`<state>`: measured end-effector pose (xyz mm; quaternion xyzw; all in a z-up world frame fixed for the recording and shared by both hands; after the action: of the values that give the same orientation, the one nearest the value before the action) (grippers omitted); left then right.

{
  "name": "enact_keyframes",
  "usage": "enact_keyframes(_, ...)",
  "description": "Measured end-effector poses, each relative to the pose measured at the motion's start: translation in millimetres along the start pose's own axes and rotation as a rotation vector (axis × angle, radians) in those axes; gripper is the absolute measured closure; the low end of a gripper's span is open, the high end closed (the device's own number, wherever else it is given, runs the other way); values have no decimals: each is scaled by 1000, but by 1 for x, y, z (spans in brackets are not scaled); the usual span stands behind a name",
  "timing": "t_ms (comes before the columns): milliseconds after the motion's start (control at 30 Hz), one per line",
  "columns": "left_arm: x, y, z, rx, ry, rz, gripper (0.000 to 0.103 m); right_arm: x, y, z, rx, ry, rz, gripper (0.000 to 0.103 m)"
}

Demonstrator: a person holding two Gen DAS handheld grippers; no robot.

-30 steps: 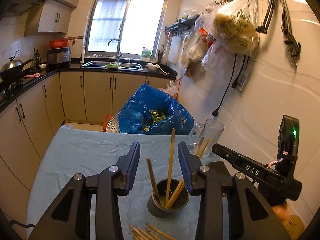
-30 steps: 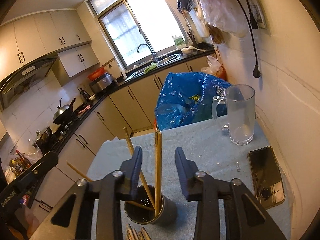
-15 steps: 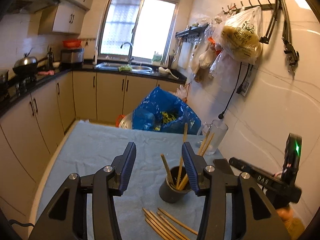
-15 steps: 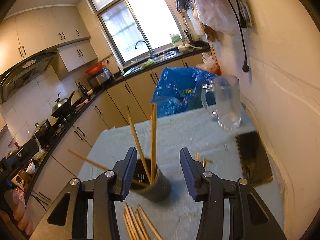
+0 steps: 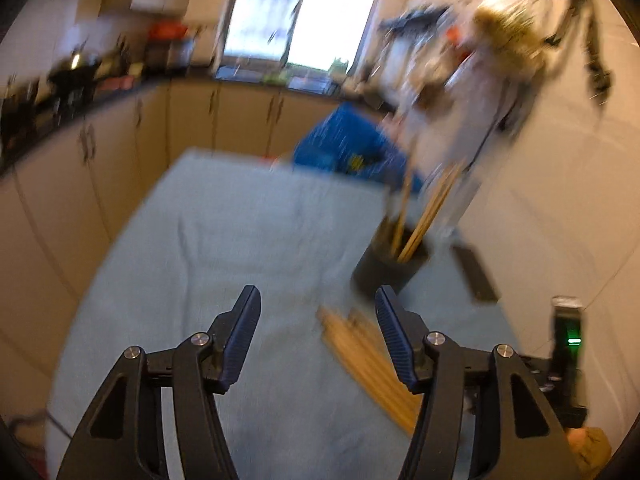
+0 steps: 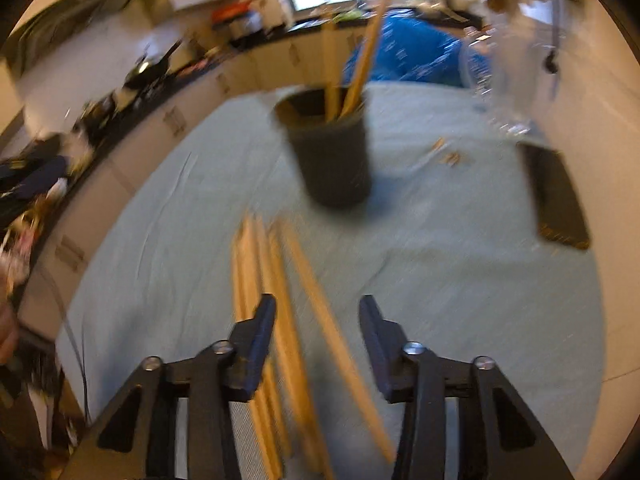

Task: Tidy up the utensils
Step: 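Open both grippers to release the chopsticks into the cup and withdraw, then move both grippers back to the remaining chopsticks and grasp one each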

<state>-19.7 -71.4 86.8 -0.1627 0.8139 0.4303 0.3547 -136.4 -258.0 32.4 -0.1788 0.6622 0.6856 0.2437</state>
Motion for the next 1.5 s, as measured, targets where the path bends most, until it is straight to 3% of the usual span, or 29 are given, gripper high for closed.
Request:
enact_keyframes(133, 38, -19, 25, -31, 67, 82, 45, 19, -6, 18, -40, 59, 31, 80)
enact_keyframes(300, 64, -20, 35, -43, 91, 110, 45, 30, -3, 36, -110, 100, 37, 80)
enact_keyframes(700, 78, -23, 42, -54, 104, 126, 45, 52, -20, 48, -46, 115, 110, 81)
enact_keyframes(967, 85, -32, 44, -71, 90, 156, 45, 62, -16, 95, -189, 162, 127, 81)
enact_keyframes(1067, 88, -40, 43, -82, 72, 179, 45, 62, -15, 108, -210, 206, 117, 74)
enact_keyframes(1167, 91, -49, 36, -70, 45, 207, 45, 51, -7, 93, -206, 184, 82, 74)
enact_keyframes(1267, 92, -62, 25, -49, 11, 231, 46, 37, -3, 61, -148, 117, 46, 74)
enact_keyframes(1400, 92, -87, 12, -41, -46, 280, 62, 25, -9, 16, -47, 29, 30, 74)
enact_keyframes(1500, 92, -101, 6, -54, -84, 293, 67, 23, -13, 1, -20, -4, 27, 74)
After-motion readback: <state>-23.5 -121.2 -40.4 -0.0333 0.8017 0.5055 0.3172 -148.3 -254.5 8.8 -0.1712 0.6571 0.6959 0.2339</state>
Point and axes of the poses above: each gripper's, at about its wrist camera, not at the fingertips, and y roughly against the way its jaws point, z to its left, x to its underside, the point moved 6 cm from there along -y, roughly the way its jaws point, and after that the axes turned 12 degrees about x, right-handed, at the moved point
